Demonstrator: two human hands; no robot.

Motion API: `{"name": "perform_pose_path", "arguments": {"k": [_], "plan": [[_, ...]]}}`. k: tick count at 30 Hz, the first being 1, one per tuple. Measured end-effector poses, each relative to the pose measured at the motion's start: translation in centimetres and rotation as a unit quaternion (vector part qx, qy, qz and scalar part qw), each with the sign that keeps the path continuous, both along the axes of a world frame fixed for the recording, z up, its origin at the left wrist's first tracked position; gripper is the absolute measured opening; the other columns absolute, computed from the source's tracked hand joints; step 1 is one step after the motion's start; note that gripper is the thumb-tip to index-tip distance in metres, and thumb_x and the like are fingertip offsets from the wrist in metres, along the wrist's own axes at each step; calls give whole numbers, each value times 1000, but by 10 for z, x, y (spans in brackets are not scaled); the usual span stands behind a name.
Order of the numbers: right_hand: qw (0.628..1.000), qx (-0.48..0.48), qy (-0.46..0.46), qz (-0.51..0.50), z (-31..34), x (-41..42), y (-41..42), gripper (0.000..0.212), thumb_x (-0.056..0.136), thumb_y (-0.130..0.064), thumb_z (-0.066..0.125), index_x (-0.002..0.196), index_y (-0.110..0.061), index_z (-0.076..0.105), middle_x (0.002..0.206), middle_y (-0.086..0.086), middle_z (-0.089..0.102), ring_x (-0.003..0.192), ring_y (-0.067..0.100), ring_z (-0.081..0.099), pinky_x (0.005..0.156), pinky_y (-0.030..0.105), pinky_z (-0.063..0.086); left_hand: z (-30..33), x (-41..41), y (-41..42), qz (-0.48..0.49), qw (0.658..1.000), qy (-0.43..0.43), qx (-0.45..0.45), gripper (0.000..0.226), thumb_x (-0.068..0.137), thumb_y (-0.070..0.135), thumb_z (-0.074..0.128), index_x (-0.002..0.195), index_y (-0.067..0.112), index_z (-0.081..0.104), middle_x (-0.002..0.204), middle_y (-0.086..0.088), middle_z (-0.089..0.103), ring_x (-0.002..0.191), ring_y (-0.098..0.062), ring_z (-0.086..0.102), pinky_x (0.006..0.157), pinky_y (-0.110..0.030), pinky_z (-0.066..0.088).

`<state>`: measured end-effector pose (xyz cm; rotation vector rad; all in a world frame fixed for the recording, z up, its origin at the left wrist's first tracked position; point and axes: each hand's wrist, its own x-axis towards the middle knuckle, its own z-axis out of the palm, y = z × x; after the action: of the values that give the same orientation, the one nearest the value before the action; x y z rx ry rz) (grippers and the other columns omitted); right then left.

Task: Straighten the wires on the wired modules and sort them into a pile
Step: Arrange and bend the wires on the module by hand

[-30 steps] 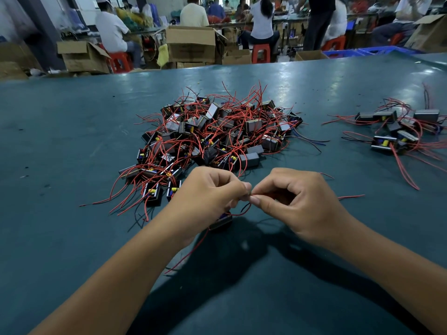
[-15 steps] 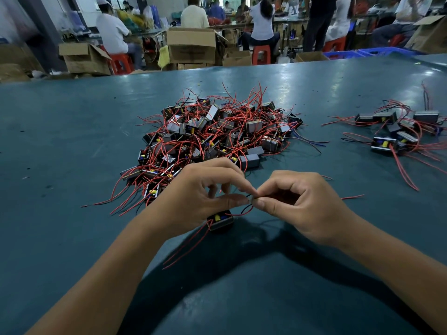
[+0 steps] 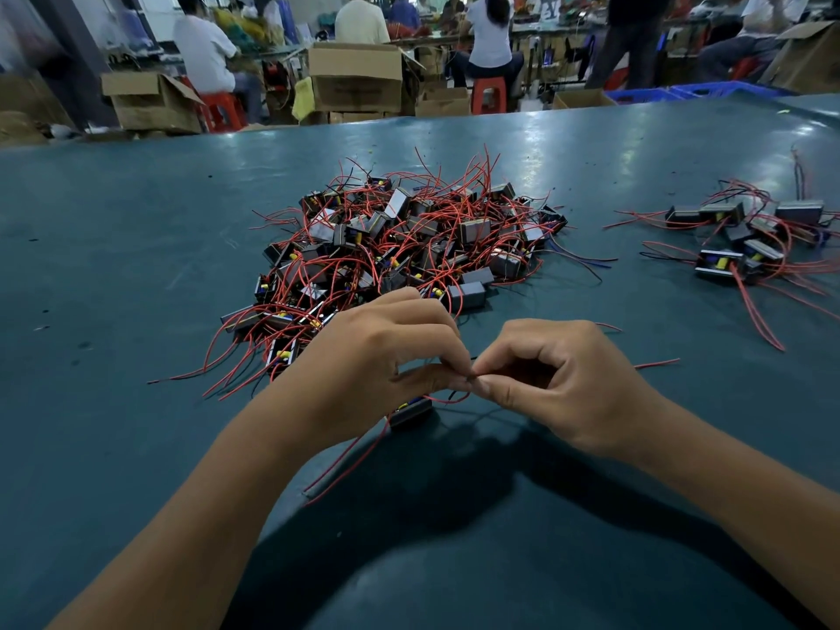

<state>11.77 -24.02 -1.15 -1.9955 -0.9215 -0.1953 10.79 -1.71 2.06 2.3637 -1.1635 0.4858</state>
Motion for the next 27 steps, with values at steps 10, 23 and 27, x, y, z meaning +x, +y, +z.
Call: {"name": "perform_pose_path", "arguments": {"k": [10,23,27], "plan": [[998,-37,-54,-22,4,-1,-1,4,85,-20,74,86,-16,75,74,-15,61,66,3,57,62,10,38,-2,-5,-5,46,964,248,-83,9,92,21,73,85,14,71,72,15,62,61,1,53,58,-7,34],[997,-24,-56,-43,2,-4,4,2,85,-15,76,86,-14,75,74,-12,63,67,4,58,62,7,38,-6,-8,-15,153,834,464,-258,18,88,14,72,74,2,69,69,-15,49,63,-25,28,58,-39,15],[990,-60,-114,-54,1,-5,6,5,86,-17,71,85,-12,73,74,-12,60,66,1,52,65,7,36,-8,-11,-21,172,807,490,-282,18,85,11,67,69,5,63,66,-13,39,51,-16,25,47,-24,17]]}}
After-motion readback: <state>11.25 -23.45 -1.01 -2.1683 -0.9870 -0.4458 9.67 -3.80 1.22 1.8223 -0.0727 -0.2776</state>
